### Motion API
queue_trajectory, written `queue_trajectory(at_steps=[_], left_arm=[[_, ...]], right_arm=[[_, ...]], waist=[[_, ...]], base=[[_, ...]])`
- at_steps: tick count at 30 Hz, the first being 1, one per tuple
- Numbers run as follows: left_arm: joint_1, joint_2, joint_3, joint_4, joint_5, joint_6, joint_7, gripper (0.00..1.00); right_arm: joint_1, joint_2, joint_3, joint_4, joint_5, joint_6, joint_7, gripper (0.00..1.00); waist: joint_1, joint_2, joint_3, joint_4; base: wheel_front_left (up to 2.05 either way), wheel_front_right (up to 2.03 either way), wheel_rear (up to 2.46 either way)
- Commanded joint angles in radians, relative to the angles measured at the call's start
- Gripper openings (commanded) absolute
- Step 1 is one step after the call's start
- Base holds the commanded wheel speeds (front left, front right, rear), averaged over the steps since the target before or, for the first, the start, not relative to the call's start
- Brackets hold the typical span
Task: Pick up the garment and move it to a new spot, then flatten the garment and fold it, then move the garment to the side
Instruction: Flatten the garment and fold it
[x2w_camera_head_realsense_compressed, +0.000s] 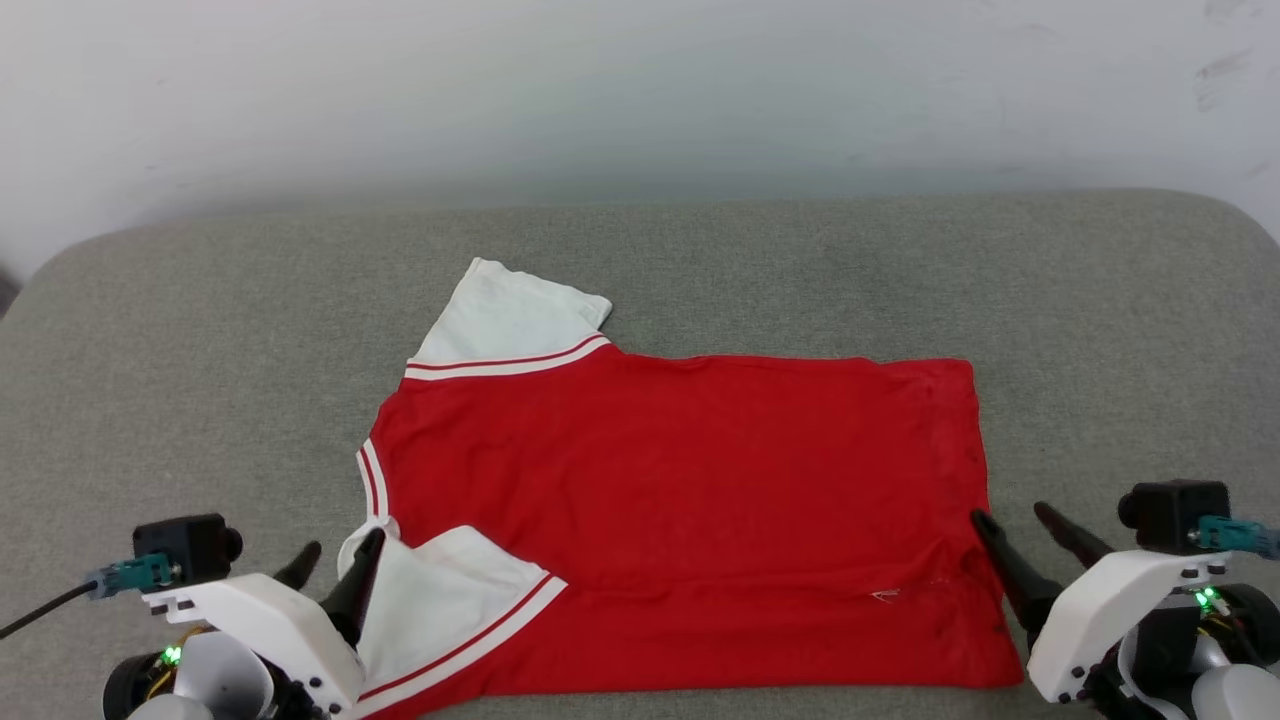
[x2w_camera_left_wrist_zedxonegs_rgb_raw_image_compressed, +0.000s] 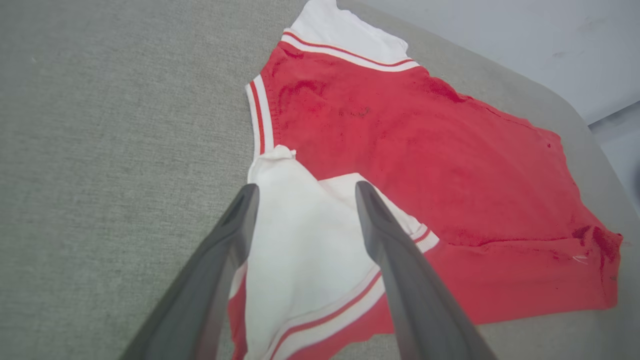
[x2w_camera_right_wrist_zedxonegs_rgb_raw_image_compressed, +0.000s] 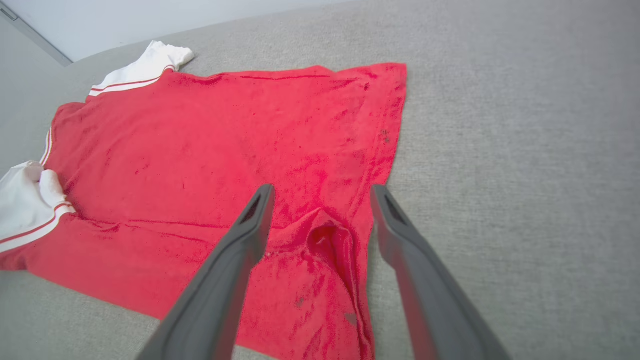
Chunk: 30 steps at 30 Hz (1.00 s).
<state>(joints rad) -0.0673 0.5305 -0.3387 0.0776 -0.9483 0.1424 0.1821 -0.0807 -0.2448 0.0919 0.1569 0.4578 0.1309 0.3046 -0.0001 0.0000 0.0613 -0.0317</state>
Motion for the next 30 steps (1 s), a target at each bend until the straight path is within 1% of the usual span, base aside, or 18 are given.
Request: queue_trajectory(at_steps=[1,3,9,13,17,20,22,23,26,30], left_arm=[[-0.018,-0.005,0.011,-0.004,0.016,0.011,-0.029,1.0],[-0.038,-0.01,0.02,-0.01,0.044,0.027,-0.071,1.0],[-0.132,-0.023,0.036,-0.019,0.1,0.04,-0.147,1.0],[-0.227,-0.025,0.056,-0.005,0.11,0.039,-0.168,1.0],[-0.347,-0.017,0.069,0.022,0.121,0.023,-0.164,1.0],[-0.444,0.002,0.071,0.052,0.127,0.01,-0.134,1.0],[-0.511,0.024,0.064,0.079,0.13,-0.005,-0.097,1.0],[-0.511,0.024,0.064,0.079,0.13,-0.005,-0.097,1.0],[-0.618,0.064,0.046,0.125,0.135,-0.031,-0.01,1.0],[-0.747,0.128,0.019,0.187,0.133,-0.067,0.139,1.0]], right_arm=[[0.009,0.005,-0.013,-0.014,-0.016,0.0,-0.035,1.0],[0.004,0.019,-0.037,-0.031,-0.054,0.0,-0.086,1.0],[-0.036,0.078,-0.096,-0.122,-0.119,0.0,-0.185,1.0],[-0.075,0.107,-0.103,-0.178,-0.14,0.0,-0.219,1.0],[-0.125,0.128,-0.1,-0.219,-0.149,0.0,-0.236,1.0],[-0.158,0.143,-0.089,-0.239,-0.152,0.0,-0.248,1.0],[-0.18,0.152,-0.083,-0.245,-0.15,0.0,-0.257,1.0],[-0.18,0.152,-0.083,-0.245,-0.15,0.0,-0.257,1.0],[-0.204,0.165,-0.071,-0.251,-0.152,0.0,-0.271,1.0],[-0.233,0.176,-0.062,-0.256,-0.152,0.0,-0.291,1.0]], waist=[[0.0001,0.0,-0.005,-0.006],[0.0001,0.0,-0.005,-0.015],[0.0001,0.0,0.04,-0.05],[0.0001,0.0,0.113,-0.085],[0.0001,0.0,0.203,-0.123],[0.0001,0.0,0.27,-0.156],[0.0001,0.0,0.309,-0.178],[0.0001,0.0,0.309,-0.178],[0.0001,0.0,0.357,-0.21],[0.0001,0.0,0.403,-0.252]], base=[[0.0,0.0,0.0],[0.0,0.0,0.0],[0.0,0.0,0.0],[0.0,0.0,0.0],[0.0,0.0,0.0],[0.0,0.0,0.0],[0.0,0.0,0.0],[0.0,0.0,0.0],[0.0,0.0,0.0],[0.0,0.0,0.0]])
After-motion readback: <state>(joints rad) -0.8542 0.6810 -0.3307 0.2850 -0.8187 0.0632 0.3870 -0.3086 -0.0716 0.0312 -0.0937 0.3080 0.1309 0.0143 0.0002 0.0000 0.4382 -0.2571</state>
